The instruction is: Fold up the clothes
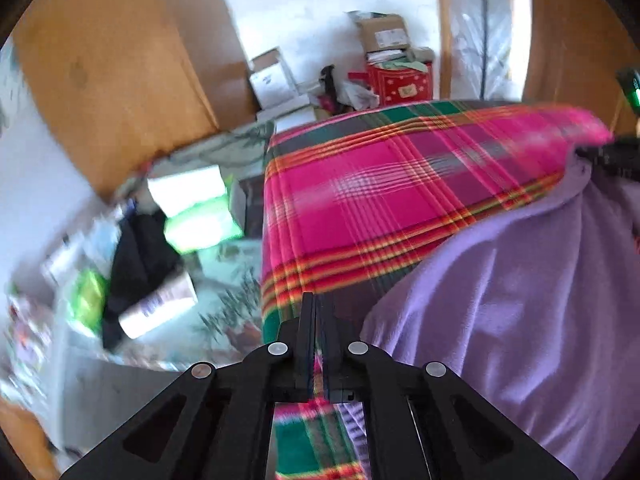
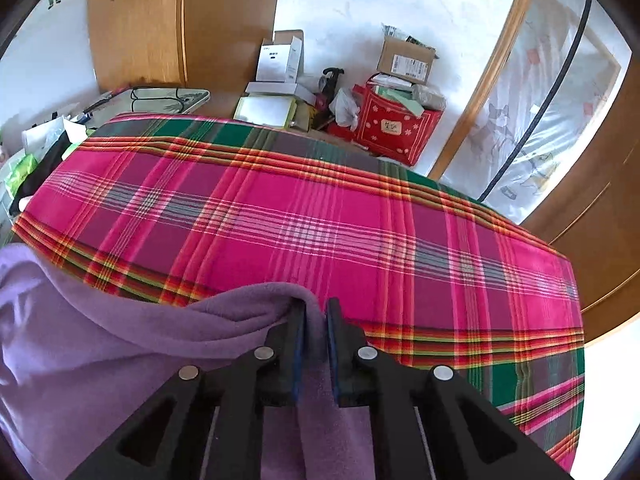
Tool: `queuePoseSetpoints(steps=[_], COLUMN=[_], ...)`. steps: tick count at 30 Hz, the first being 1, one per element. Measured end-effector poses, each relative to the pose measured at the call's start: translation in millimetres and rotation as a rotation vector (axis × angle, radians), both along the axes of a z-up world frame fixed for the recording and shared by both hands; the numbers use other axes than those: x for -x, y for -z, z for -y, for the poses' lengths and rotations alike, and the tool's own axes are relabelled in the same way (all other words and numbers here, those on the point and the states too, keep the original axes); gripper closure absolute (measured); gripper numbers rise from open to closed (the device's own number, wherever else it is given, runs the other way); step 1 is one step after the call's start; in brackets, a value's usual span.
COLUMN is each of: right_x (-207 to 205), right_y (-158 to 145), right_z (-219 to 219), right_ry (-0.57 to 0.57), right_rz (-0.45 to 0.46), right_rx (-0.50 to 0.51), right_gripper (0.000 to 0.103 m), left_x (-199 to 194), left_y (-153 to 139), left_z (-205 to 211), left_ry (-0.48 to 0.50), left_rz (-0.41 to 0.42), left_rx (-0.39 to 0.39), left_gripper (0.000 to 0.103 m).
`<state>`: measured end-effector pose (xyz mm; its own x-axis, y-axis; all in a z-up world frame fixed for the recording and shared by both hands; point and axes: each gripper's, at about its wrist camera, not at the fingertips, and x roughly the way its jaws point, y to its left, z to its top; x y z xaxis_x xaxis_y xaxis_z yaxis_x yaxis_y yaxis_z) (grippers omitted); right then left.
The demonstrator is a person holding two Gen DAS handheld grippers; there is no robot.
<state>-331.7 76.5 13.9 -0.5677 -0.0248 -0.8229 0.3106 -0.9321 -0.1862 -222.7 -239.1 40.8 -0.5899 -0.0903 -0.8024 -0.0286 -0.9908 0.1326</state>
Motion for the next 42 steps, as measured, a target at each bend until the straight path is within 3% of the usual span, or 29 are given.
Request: queuePoseSetpoints(steps=[4,11,17,19,22,33,38,42], right_x=[-8,-23,-33,-27,-26,-69,-109,-133], right_y=[-14,-39,-47,-45,-43,-51,-53,-49], right_z=[-4,-16,-22,-28,-36,-59,-37,-12], right_ry=[0.007,0.054,0.093,0.128,0.154,0.168,0.072,-0.061], right_rz=[-0.055,-0.105,-0.087,-0.013,0.030,-0.019,-0.112,-0.097], right_rx=[-0.012,0.048,0.067,0.081,0.114,0.150,0.063,0.083], right_gripper=[0.079,0.074,0.073,0.073,0.073,0.072,0.072,0.072], left_x=[-9,-40,-53,-55,-59,-80,-88,-101], left_y=[0,0,15,21,26,39,43,46], left_z=[26,33,33,32,31,38,39,42], left_ry=[-0.078,-0.094,-0.117,-0.138,-0.147,-0.212,-0.223,-0.231], left_rz=[0.048,0.095,0.190,0.215,0.228,0.279,0.315,0.343], left_rx=[-0.253,-0.480,-0.596,-0.616,-0.656,-0.844,-0.912,-1.009], left_gripper=[0.099,0.095,0.082,0.082,0.082,0.082,0.082,0.082])
